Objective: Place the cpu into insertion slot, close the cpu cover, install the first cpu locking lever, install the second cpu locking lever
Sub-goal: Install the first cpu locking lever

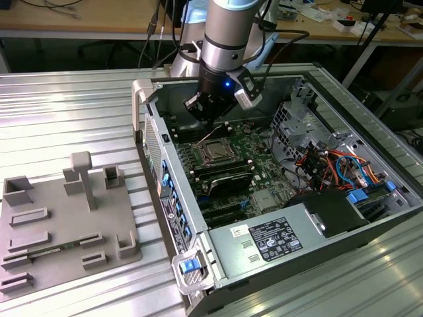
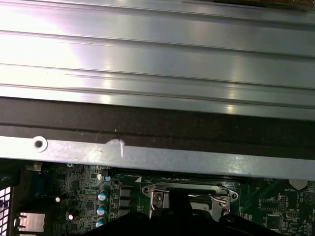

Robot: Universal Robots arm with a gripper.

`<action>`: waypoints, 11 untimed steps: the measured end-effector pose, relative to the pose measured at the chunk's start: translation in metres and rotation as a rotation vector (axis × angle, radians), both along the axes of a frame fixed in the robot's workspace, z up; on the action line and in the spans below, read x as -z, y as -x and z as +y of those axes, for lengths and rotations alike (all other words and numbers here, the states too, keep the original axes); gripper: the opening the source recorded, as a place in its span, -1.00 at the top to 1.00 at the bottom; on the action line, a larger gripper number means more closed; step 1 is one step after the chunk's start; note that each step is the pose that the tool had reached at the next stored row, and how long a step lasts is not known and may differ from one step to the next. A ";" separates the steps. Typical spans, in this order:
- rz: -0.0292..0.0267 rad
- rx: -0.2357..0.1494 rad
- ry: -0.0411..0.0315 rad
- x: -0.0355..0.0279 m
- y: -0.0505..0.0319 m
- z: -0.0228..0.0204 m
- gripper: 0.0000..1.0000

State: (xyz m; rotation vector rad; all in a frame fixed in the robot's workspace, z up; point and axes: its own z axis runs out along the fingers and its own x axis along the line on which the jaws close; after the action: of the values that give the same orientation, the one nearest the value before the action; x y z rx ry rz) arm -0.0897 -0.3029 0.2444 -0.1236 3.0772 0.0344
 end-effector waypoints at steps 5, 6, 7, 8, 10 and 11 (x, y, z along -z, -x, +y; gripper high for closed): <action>0.0000 0.000 0.0000 0.0073 -0.0014 0.0000 0.78; 0.0000 0.000 0.0000 0.0079 -0.0016 0.0000 0.78; 0.0001 0.000 0.0001 0.0084 -0.0019 0.0000 0.78; 0.0000 0.000 0.0001 0.0091 -0.0023 0.0000 0.78; 0.0001 0.000 0.0001 0.0109 -0.0049 0.0000 0.78; 0.0002 0.000 0.0002 0.0114 -0.0062 0.0000 0.78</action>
State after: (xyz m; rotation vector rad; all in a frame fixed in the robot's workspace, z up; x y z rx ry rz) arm -0.0835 -0.3028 0.2329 -0.1236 3.0774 0.0341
